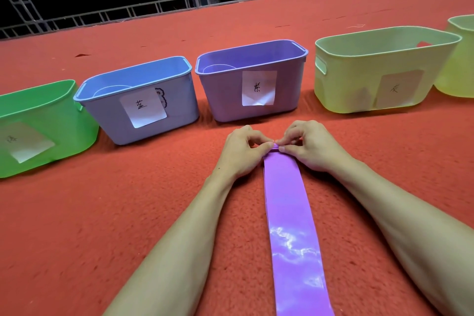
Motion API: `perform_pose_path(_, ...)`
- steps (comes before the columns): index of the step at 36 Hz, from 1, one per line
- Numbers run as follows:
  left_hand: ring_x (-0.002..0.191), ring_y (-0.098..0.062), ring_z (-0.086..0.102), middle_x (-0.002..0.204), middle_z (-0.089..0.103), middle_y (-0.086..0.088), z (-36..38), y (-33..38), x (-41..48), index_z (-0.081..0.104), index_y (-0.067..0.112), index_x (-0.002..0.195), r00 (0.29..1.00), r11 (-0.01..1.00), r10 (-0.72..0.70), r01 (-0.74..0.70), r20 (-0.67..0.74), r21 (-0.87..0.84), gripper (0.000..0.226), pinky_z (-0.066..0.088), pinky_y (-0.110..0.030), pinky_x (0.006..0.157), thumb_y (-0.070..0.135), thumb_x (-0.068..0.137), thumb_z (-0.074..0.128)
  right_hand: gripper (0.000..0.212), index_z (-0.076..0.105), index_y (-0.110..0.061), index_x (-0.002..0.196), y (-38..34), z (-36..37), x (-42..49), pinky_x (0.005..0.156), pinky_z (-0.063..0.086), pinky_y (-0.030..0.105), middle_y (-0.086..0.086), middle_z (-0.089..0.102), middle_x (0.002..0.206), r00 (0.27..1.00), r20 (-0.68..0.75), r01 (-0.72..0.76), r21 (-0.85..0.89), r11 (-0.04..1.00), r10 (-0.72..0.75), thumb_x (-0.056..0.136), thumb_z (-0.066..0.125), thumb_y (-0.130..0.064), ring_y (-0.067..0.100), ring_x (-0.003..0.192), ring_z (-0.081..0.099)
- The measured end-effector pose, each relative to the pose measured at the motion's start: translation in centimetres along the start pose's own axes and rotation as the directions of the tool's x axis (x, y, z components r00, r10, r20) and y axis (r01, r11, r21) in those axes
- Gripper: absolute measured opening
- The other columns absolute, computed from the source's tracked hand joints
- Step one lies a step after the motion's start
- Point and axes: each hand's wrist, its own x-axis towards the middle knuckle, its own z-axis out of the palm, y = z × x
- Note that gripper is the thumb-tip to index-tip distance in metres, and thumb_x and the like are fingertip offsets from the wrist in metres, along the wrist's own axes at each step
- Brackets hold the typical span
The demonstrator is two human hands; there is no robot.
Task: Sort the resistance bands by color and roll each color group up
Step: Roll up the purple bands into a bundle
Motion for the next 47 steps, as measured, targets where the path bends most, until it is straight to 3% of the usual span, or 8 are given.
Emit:
perform_pose_path(4, 0.078, -0.016, 0.062, 0.076, 0.067, 0.008, 0.3, -0.5, 0.2, 0.074, 0.027, 0.076, 0.998, 0.995, -0.052, 0.05, -0.019, -0.082, 0.015, 0.052, -0.039, 0.079, 0.032, 0.086, 0.065, 0.01, 0.077, -0.012, 0.086, -0.3, -0.3, -0.2, 0.075, 0.045, 0.026, -0.002, 0.062, 0.087, 0.999, 0.031, 0.013, -0.03, 0.999, -0.012, 0.077, 0.074, -0.008, 0.018, 0.079, 0.061)
perform_pose_path(13, 0.065, -0.004, 0.058, 0.072, 0.071, 0.008, 0.5, -0.8, 0.5, 0.076, 0.022, 0.086, 0.989, 0.982, -0.146, 0.144, -0.001, -0.118, 0.005, 0.049, -0.028, 0.07, 0.02, 0.084, 0.072, 0.009, 0.075, -0.01, 0.078, -0.9, -0.5, -0.3, 0.073, 0.047, 0.028, -0.001, 0.062, 0.09, 0.998, 0.056, -0.012, -0.063, 0.998, 0.015, 0.074, 0.068, -0.005, 0.017, 0.076, 0.058)
perform_pose_path(20, 0.106, -0.012, 0.061, 0.106, 0.073, 0.007, 0.0, -0.9, 0.8, 0.076, 0.024, 0.102, 0.987, 0.995, -0.086, 0.079, 0.139, 0.052, 0.017, 0.038, -0.045, 0.105, 0.029, 0.089, 0.066, 0.009, 0.073, -0.014, 0.072, -0.8, -0.5, -0.4, 0.071, 0.046, 0.028, -0.002, 0.062, 0.089, 0.997, 0.076, -0.022, -0.038, 0.999, 0.025, 0.075, 0.068, -0.007, 0.017, 0.076, 0.058)
perform_pose_path(24, 0.102, -0.014, 0.062, 0.097, 0.075, 0.01, 0.0, -0.6, 0.4, 0.078, 0.03, 0.095, 0.984, 0.997, -0.067, 0.061, 0.165, 0.042, 0.014, 0.039, -0.05, 0.102, 0.03, 0.088, 0.066, 0.017, 0.067, -0.022, 0.064, -1.0, -0.5, -0.5, 0.061, 0.038, 0.018, -0.003, 0.061, 0.086, 0.996, 0.07, -0.047, -0.004, 0.999, 0.047, 0.073, 0.068, -0.008, 0.007, 0.065, 0.053)
perform_pose_path(29, 0.084, -0.011, 0.059, 0.073, 0.064, 0.018, -0.1, 0.1, 0.2, 0.078, 0.023, 0.094, 0.99, 0.999, -0.025, 0.019, 0.142, 0.044, 0.012, 0.039, -0.051, 0.098, 0.025, 0.087, 0.069, 0.022, 0.069, -0.032, 0.058, 0.0, -0.6, -0.2, 0.067, 0.048, 0.034, -0.001, 0.068, 0.078, 0.992, 0.076, -0.113, 0.134, 0.985, 0.103, 0.078, 0.072, -0.026, 0.016, 0.068, 0.061)
perform_pose_path(33, 0.085, -0.014, 0.054, 0.077, 0.056, 0.012, 0.0, -0.1, 0.1, 0.077, 0.03, 0.098, 0.992, 0.997, -0.019, 0.01, 0.125, 0.071, 0.014, 0.042, -0.049, 0.093, 0.026, 0.087, 0.069, 0.024, 0.078, -0.02, 0.078, 0.3, -0.6, -0.2, 0.076, 0.051, 0.039, 0.005, 0.074, 0.078, 0.982, 0.042, -0.188, 0.259, 0.947, 0.184, 0.09, 0.063, -0.034, 0.009, 0.073, 0.062)
perform_pose_path(42, 0.092, -0.023, 0.053, 0.081, 0.055, 0.007, 0.0, -0.4, 0.1, 0.077, 0.032, 0.096, 0.993, 0.999, -0.018, 0.014, 0.121, 0.04, 0.012, 0.043, -0.04, 0.087, 0.031, 0.086, 0.07, 0.02, 0.073, -0.013, 0.103, 0.6, -0.8, 0.2, 0.043, 0.029, 0.009, -0.018, 0.047, 0.035, 0.965, 0.126, -0.254, 0.256, 0.933, 0.228, 0.084, 0.073, -0.019, -0.001, 0.035, 0.039)
perform_pose_path(47, 0.087, -0.018, 0.052, 0.08, 0.056, 0.008, 0.0, -0.4, 0.0, 0.078, 0.029, 0.092, 0.993, 1.0, -0.015, 0.013, 0.12, 0.018, 0.01, 0.044, -0.037, 0.085, 0.031, 0.083, 0.073, 0.014, 0.076, -0.013, 0.098, -0.1, -1.2, 0.4, 0.063, 0.044, 0.012, -0.014, 0.067, 0.078, 0.962, 0.233, -0.188, 0.175, 0.967, 0.145, 0.086, 0.069, -0.015, 0.002, 0.075, 0.057)
